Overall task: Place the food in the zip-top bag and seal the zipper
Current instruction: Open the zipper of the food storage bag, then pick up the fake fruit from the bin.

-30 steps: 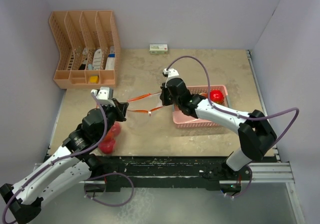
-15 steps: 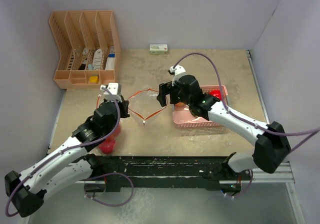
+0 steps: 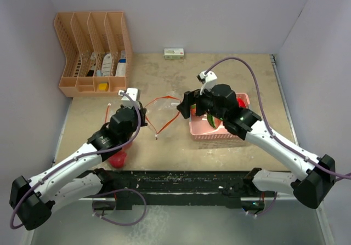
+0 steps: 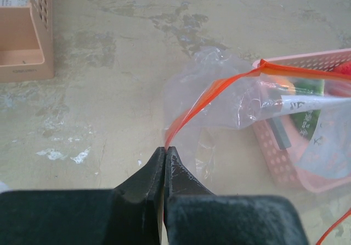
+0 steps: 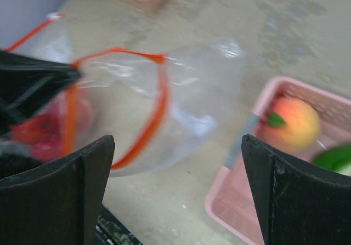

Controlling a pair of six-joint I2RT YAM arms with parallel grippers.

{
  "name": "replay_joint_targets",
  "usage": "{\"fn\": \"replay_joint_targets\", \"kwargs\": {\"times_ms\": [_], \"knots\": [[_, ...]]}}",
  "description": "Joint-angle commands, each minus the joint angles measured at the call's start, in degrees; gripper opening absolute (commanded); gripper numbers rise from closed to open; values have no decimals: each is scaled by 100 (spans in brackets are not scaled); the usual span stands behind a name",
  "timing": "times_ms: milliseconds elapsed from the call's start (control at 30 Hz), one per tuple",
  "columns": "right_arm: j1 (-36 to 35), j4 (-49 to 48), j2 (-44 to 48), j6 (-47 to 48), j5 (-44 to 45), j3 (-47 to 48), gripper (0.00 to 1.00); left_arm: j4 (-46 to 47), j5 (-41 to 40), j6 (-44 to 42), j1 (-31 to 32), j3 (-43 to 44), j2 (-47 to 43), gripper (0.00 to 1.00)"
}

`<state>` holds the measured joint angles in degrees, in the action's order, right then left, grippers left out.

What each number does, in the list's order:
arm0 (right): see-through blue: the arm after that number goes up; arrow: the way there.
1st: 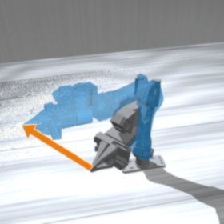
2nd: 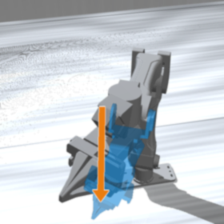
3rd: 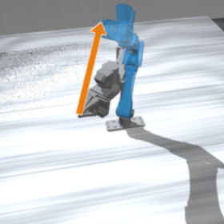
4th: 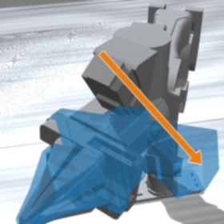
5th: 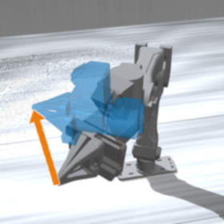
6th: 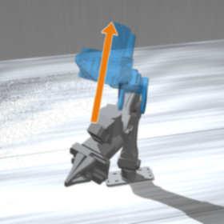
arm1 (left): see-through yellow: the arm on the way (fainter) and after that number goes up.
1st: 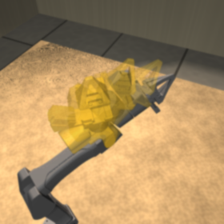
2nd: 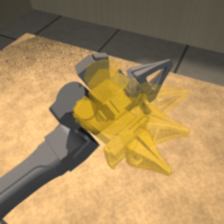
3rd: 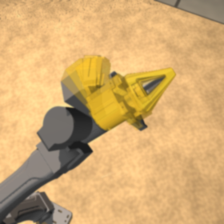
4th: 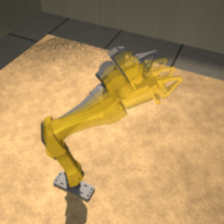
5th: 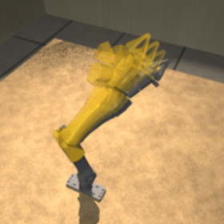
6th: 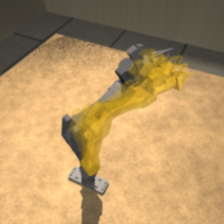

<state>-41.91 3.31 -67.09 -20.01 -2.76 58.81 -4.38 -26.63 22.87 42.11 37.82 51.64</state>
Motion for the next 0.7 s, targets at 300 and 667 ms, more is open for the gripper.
{"fn": "replay_joint_targets", "kwargs": {"times_ms": [300,667], "knots": [[1622,1965,-550,-1356,2297,-60,99,-1008,-595,-655,-27,890,-763,0],[1652,1403,-1826,-1722,2395,-164,99,466,146,-296,-27,146,340,0]]}}
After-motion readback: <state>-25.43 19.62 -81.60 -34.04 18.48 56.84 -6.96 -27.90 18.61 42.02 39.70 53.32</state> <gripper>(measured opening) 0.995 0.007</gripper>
